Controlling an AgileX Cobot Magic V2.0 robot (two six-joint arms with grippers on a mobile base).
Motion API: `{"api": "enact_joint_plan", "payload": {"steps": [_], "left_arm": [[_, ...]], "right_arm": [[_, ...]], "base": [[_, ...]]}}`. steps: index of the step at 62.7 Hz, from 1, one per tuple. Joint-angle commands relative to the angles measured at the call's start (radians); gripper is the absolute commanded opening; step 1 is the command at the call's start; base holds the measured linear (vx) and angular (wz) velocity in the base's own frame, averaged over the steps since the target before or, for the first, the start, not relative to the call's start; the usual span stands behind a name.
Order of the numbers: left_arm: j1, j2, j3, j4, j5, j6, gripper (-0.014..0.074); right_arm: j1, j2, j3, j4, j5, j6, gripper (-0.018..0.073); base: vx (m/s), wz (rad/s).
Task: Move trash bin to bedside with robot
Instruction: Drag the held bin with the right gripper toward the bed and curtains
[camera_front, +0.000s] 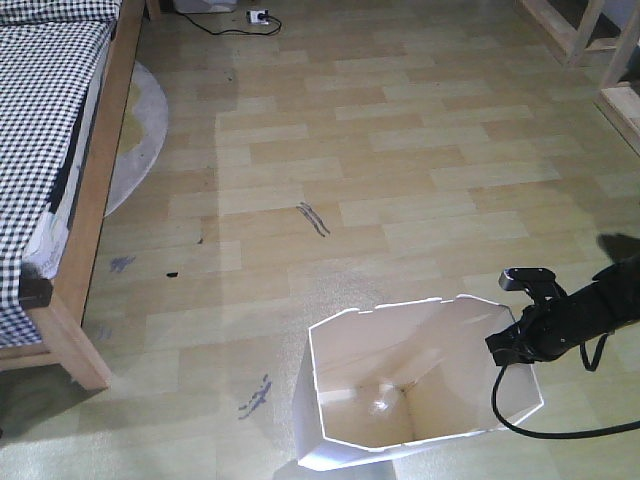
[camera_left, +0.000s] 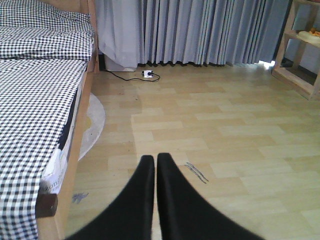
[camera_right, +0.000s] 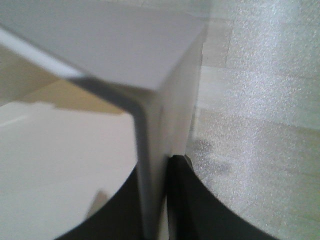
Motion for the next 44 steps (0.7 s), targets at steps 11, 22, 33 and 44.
{"api": "enact_joint_plan", "payload": {"steps": [11, 22, 33, 44], "left_arm": [[0.000, -0.014, 0.019, -0.004, -0.068, -0.006, -0.0006], [0.000, -0.014, 0.019, -0.004, -0.068, -0.006, -0.0006], [0.000, -0.014, 0.019, -0.004, -0.068, -0.006, -0.0006], [0.000, -0.014, 0.019, -0.004, -0.068, -0.006, -0.0006]], "right_arm": [[-0.004, -0.075, -0.008, 0.043, 0.179, 0.001, -0.0005], [-0.004, -0.075, -0.008, 0.043, 0.179, 0.001, -0.0005], [-0.004, -0.075, -0.008, 0.043, 0.179, 0.001, -0.0005], [-0.003, -0.075, -0.008, 0.043, 0.179, 0.001, -0.0005]], "base": [[0.33, 0.03], [0.34, 0.06], [0.33, 0.04], [0.32, 0.00]]}}
